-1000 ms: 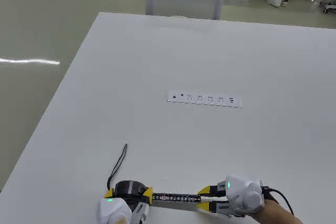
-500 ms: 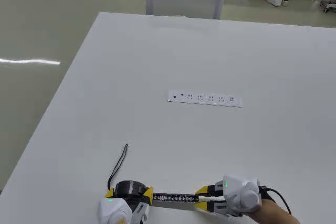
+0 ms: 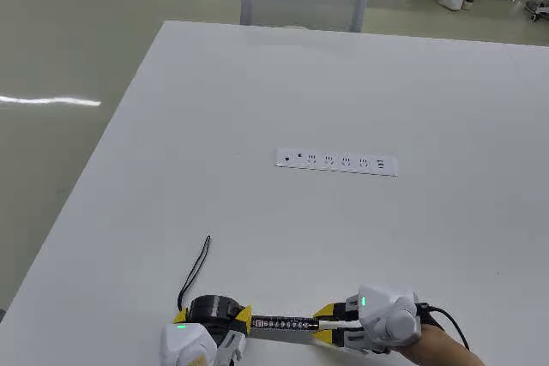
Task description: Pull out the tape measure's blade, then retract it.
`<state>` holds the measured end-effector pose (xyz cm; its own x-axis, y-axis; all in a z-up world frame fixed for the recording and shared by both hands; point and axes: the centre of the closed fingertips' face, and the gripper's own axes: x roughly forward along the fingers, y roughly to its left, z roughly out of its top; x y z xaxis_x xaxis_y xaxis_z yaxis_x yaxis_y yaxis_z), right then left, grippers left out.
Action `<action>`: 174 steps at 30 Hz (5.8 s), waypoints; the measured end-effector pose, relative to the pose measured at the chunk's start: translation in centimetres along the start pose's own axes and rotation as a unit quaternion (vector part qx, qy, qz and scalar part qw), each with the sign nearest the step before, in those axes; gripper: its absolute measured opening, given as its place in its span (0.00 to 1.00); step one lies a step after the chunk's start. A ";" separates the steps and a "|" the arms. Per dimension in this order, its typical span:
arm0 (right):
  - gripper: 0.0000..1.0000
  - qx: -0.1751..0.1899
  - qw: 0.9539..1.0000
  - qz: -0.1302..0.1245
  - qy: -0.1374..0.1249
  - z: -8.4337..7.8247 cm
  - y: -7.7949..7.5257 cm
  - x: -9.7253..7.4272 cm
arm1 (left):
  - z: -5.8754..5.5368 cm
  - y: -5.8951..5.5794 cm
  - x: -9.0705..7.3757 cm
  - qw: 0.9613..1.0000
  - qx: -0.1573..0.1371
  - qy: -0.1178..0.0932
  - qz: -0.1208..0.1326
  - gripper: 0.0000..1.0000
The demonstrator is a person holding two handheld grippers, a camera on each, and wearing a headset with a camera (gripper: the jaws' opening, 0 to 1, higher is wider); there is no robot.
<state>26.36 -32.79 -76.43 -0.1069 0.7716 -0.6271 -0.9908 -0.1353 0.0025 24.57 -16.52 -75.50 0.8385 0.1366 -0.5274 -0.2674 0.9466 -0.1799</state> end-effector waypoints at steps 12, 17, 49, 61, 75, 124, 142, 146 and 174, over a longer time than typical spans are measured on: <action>0.12 -0.002 1.000 0.003 -0.003 0.5 0.0 0.6 | 0.0 0.0 0.0 1.000 0.000 0.002 -0.001 0.63; 0.12 -0.003 1.000 0.003 -0.004 0.7 0.0 0.9 | 0.0 0.0 0.0 1.000 -0.001 0.003 -0.002 0.63; 0.12 -0.009 1.000 0.014 -0.016 2.7 0.3 3.9 | -0.1 0.1 0.0 1.000 -0.004 0.006 -0.006 0.63; 0.12 -0.014 1.000 0.015 -0.019 3.5 0.4 5.1 | 0.0 0.1 0.0 1.000 -0.005 0.007 -0.008 0.63; 0.12 -0.014 0.999 0.018 -0.025 4.3 0.5 6.3 | 0.0 0.1 -0.1 1.000 -0.009 0.010 -0.010 0.63; 0.14 -0.032 0.999 0.021 -0.022 5.8 1.1 9.5 | -0.3 -0.1 -0.1 1.000 -0.002 0.011 -0.024 0.64; 0.14 -0.033 0.999 0.010 -0.016 5.4 1.0 9.7 | -0.5 -0.5 -0.2 0.999 0.024 0.013 -0.029 0.64; 0.15 -0.028 0.999 0.008 -0.017 5.6 0.9 9.5 | -0.4 -0.6 -0.2 0.999 0.026 0.015 -0.031 0.64; 0.26 0.001 0.999 -0.026 -0.020 5.8 1.1 7.0 | 0.6 -1.8 -0.9 0.990 0.107 0.032 -0.087 0.70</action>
<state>24.03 -23.92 -76.26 -0.0579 0.8013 -0.5954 -0.9952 -0.0931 -0.0285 24.54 -18.22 -74.21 0.8295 -0.0470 -0.5566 -0.0081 0.9953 -0.0961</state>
